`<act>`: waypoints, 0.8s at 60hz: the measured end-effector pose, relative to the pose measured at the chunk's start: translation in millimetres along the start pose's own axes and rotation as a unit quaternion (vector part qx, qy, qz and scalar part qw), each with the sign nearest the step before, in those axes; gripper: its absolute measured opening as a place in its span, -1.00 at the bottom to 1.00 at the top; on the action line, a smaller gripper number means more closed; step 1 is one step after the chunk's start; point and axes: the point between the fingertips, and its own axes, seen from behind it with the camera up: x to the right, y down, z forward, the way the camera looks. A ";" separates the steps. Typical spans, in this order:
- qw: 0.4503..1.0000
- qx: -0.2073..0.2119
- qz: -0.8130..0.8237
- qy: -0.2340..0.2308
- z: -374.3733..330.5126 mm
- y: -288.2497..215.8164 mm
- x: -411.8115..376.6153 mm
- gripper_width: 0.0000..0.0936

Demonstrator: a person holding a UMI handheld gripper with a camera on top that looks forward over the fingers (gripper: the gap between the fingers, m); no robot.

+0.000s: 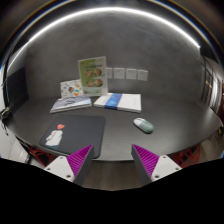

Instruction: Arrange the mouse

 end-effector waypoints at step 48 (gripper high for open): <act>0.996 -0.068 0.045 0.031 211.5 -7.3 183.4 0.74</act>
